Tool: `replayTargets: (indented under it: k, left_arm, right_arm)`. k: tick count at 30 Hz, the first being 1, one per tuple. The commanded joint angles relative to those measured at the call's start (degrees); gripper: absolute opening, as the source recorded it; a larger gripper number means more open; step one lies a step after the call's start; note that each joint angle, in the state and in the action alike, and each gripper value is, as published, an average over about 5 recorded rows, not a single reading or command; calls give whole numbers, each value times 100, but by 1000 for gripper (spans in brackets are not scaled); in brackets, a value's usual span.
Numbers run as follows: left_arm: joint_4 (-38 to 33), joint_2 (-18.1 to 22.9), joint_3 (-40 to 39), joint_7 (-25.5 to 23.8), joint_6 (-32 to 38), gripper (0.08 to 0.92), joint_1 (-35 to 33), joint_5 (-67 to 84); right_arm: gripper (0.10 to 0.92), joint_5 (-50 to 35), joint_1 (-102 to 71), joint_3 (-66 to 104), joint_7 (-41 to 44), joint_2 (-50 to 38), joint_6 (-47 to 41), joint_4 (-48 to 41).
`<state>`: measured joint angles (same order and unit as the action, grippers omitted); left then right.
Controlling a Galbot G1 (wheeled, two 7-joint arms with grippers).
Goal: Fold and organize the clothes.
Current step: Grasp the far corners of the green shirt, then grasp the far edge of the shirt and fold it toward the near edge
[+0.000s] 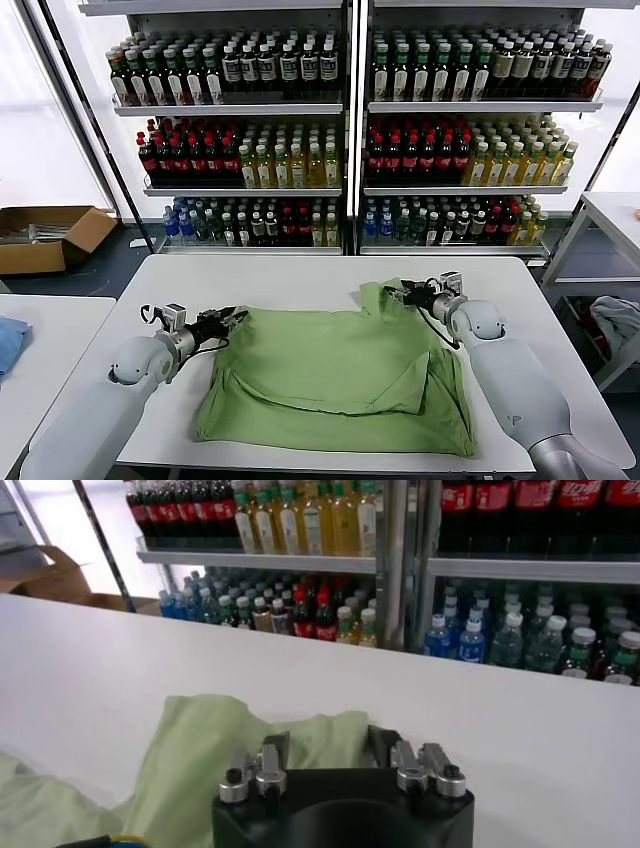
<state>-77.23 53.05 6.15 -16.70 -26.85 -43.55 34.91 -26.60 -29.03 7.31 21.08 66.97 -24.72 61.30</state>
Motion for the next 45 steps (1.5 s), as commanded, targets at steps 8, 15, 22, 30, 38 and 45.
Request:
replayTargets:
  k: [8, 15, 22, 30, 38, 45]
  left_arm:
    - [-113, 36, -14, -28, 86, 93, -86, 11]
    - [-411, -11, 76, 29, 159, 89, -111, 77]
    - [-904, -69, 382, 234, 213, 89, -326, 201]
    - [-1951, -157, 1072, 556, 349, 89, -1098, 297]
    - [-2845, -207, 1695, 598, 350, 89, -2171, 109]
    - [-3571, -83, 2368, 658, 241, 89, -3281, -207]
  right_arm:
    - [155, -639, -190, 105, -187, -72, -27, 776]
    - [107, -883, -489, 300, -248, -298, 15, 1332]
    - [107, -1269, -1297, 855, -417, -674, 6, 2599]
    - [107, -1480, -2870, 1822, -588, -1023, 50, 4343]
    - [107, -1648, -4755, 3208, -654, -963, 132, 5703]
    - [107, -1618, -6363, 4162, -618, -709, 397, 6336]
